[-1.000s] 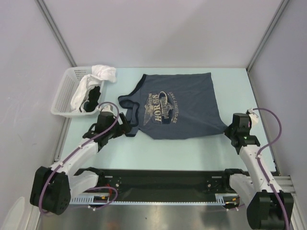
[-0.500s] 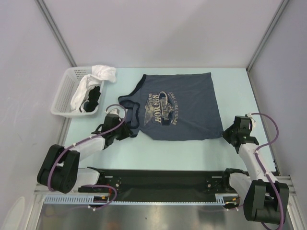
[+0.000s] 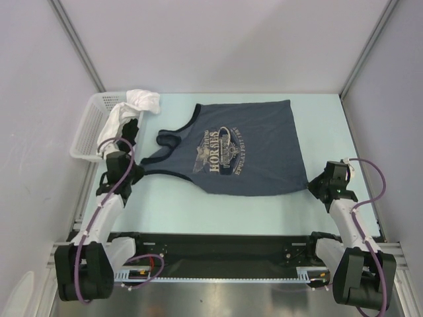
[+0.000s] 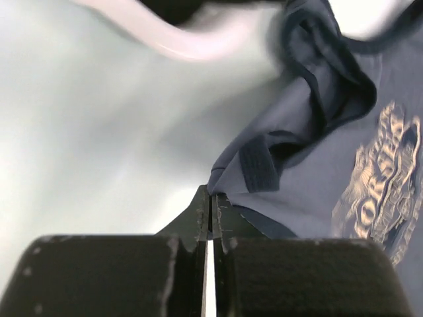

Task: Fold and stack the tank tops
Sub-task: Flatten the tank top out, then fold the tank top

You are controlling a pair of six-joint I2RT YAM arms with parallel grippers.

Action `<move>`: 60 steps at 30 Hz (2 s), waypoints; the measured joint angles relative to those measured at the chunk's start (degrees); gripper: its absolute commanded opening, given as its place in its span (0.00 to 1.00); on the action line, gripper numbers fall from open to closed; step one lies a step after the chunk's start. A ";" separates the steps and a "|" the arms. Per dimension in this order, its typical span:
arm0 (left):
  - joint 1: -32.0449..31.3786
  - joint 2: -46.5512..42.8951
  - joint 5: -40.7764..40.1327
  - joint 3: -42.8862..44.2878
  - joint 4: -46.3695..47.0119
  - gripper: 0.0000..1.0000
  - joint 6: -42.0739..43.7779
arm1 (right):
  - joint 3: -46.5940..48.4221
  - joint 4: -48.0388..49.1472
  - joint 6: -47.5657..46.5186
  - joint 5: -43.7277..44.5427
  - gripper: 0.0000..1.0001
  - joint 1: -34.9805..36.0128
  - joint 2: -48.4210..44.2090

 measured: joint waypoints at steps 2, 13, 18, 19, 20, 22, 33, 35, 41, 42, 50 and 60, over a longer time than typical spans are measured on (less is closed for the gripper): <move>3.93 -1.25 0.02 0.07 -0.87 0.35 -0.31 | -0.28 0.37 0.15 -0.57 0.00 -0.07 0.02; 3.76 5.16 1.29 6.75 -5.09 1.00 -0.46 | -0.61 1.22 0.13 -1.38 0.00 -0.15 0.17; -4.37 -7.41 4.17 -1.44 -2.60 0.99 -0.37 | -0.61 1.51 0.11 -2.16 0.00 -0.15 0.20; -6.95 -10.23 5.84 -3.37 -1.84 0.98 -0.35 | -0.61 1.53 0.11 -2.38 0.00 -0.15 0.20; -9.70 -12.66 7.15 -5.18 -0.85 0.96 -0.28 | -0.61 1.62 0.11 -2.51 0.00 -0.17 0.20; -14.38 -15.56 9.73 -7.93 0.74 0.92 0.15 | -0.61 1.64 0.09 -2.75 0.00 -0.15 0.20; -27.61 -9.14 14.27 -16.35 11.65 0.50 -1.88 | -0.63 1.90 -0.33 -3.28 0.00 -0.17 0.20; -30.16 -5.75 13.97 -16.41 14.29 0.41 -3.04 | -0.61 2.08 -0.33 -3.34 0.00 -0.15 0.20; -35.65 5.14 12.37 -14.14 18.84 0.36 -4.04 | -0.63 2.12 -0.35 -3.50 0.00 -0.17 0.20; -35.95 6.78 11.98 -13.25 18.84 0.36 -4.04 | -0.63 2.12 -0.35 -3.50 0.00 -0.17 0.20; -36.68 17.31 9.01 -5.60 19.37 0.40 -3.43 | -0.63 2.14 -0.44 -3.69 0.00 -0.17 0.20; -39.30 23.82 5.81 1.53 17.77 0.45 -2.84 | -0.63 2.38 -0.63 -4.11 0.00 -0.26 0.20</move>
